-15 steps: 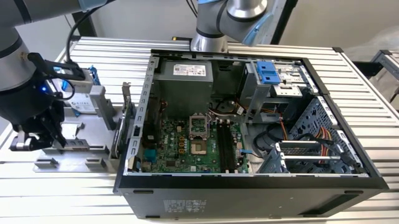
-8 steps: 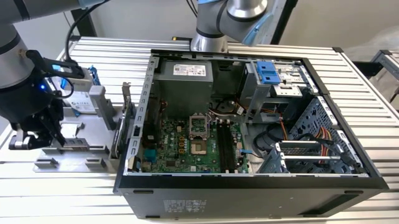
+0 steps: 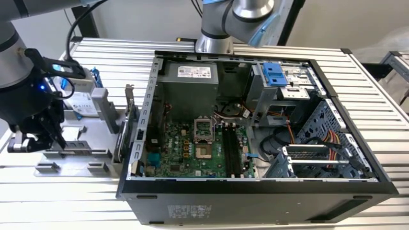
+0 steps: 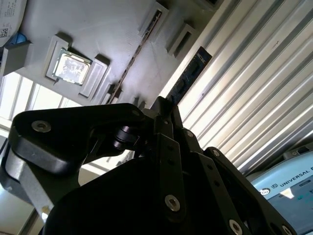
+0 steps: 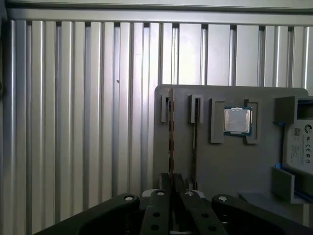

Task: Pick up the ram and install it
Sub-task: 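Pick up the ram and move it above insertion slot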

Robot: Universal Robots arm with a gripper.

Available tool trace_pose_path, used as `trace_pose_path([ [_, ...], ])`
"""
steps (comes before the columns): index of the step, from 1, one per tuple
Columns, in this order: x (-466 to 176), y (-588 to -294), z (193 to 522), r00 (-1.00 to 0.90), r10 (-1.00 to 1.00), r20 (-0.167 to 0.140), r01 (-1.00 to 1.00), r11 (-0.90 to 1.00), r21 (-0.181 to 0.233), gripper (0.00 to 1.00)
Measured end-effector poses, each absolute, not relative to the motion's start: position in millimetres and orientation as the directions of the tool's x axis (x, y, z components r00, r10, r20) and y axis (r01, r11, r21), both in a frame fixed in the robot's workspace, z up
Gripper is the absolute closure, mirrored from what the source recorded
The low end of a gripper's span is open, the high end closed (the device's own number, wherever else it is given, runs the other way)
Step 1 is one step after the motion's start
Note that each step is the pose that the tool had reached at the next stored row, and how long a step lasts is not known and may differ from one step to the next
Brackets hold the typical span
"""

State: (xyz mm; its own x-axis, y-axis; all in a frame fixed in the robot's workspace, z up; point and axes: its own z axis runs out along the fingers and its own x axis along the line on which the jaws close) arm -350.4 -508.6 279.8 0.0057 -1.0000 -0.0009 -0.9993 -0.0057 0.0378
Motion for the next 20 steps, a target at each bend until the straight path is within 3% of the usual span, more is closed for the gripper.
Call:
trace_pose_path([
  [20,-350.4,-508.6,293.2,0.006,-1.0,-0.001,-0.999,-0.006,0.038,1.0],
])
